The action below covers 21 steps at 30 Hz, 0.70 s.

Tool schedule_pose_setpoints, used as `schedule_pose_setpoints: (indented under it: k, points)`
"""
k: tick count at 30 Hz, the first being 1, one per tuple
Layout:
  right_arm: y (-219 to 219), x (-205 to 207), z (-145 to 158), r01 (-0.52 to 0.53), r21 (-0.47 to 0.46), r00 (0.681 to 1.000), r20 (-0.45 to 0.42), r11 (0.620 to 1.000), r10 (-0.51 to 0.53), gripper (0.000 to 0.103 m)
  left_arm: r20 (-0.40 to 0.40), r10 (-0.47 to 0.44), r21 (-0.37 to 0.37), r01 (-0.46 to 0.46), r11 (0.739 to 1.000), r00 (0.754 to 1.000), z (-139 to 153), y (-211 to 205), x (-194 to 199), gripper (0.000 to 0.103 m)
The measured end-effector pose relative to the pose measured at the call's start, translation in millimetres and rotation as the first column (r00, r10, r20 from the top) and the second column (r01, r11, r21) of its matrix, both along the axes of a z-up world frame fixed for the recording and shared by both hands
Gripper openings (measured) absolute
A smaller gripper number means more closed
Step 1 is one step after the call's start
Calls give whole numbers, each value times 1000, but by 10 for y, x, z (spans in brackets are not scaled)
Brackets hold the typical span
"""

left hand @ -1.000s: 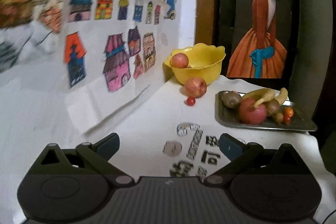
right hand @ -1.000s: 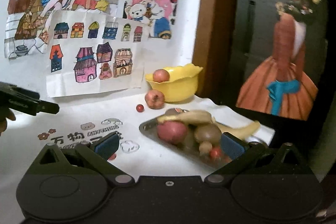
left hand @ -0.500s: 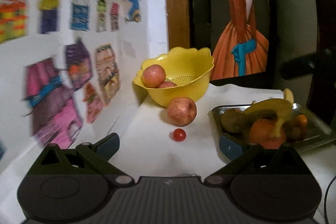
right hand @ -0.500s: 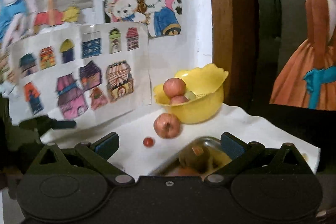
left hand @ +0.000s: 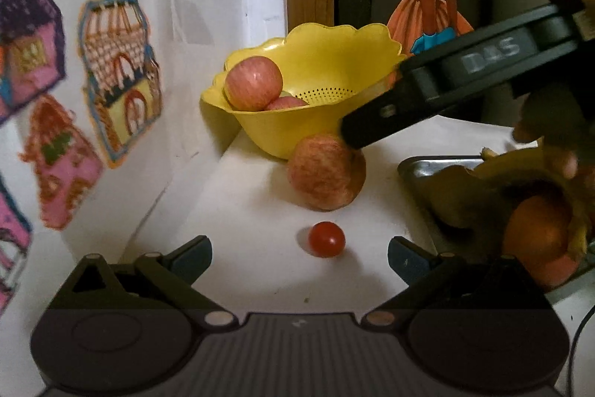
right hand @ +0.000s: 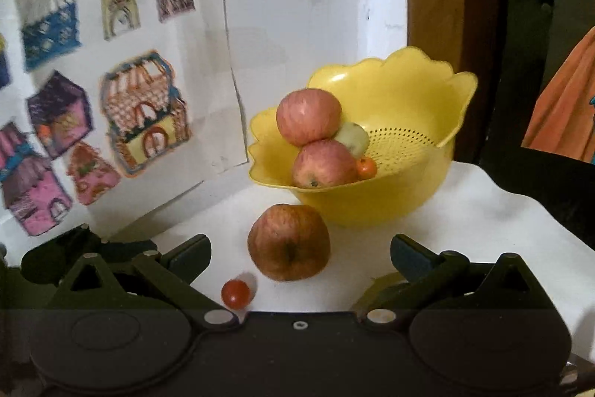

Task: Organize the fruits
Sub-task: 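Grasp the cherry tomato with the left tool while the right tool grasps the red apple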

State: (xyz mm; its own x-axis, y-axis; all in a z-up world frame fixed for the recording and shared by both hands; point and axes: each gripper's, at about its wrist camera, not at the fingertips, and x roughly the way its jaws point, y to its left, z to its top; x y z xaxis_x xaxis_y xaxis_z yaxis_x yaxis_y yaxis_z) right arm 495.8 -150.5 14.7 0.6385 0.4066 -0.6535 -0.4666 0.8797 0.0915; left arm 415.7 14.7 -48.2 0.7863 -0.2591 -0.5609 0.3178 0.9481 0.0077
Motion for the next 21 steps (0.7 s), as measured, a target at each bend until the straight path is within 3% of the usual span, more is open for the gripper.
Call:
schedule_pose_setpoints:
  k: [5, 11, 21]
  points:
    - [49, 180, -120, 16, -2, 999, -32, 1000, -16, 102, -27, 4, -30, -5, 1000, 1000, -60, -17, 147, 101]
    - [7, 227, -180, 29, 35, 999, -44, 999, -28, 102, -63, 3, -92, -9, 996, 998, -88, -2, 246, 86]
    - [-21, 303, -254, 54, 55, 994, -97, 997, -49, 102, -101, -11, -133, -3, 991, 995, -132, -34, 324, 49]
